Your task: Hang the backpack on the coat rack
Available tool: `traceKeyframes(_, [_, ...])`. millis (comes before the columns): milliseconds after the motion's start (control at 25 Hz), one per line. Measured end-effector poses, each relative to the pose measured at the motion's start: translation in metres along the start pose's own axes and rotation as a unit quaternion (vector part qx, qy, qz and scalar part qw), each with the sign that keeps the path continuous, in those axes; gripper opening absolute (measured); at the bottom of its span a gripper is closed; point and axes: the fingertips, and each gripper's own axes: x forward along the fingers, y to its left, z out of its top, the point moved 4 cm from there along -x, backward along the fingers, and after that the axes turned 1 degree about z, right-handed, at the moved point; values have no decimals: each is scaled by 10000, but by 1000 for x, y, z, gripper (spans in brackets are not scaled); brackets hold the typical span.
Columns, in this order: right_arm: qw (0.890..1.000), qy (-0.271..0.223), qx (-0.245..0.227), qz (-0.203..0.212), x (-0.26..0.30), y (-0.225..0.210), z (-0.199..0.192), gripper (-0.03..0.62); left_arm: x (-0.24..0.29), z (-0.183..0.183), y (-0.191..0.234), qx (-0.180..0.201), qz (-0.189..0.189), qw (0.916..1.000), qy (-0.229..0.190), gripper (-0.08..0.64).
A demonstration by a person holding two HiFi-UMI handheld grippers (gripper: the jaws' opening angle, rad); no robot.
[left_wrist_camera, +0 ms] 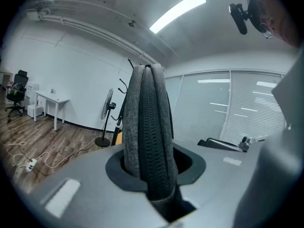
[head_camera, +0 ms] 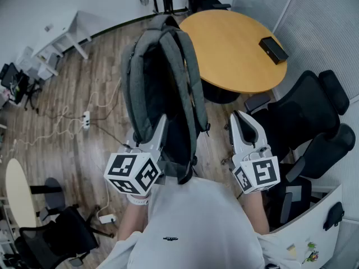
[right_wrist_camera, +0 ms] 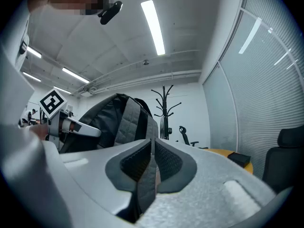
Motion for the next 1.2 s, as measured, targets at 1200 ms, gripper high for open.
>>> traceKeyframes(1200, [9979,265,435,-398,-73,-43,-35,-6,3,-45,-62,-134,-155,9987,457,124])
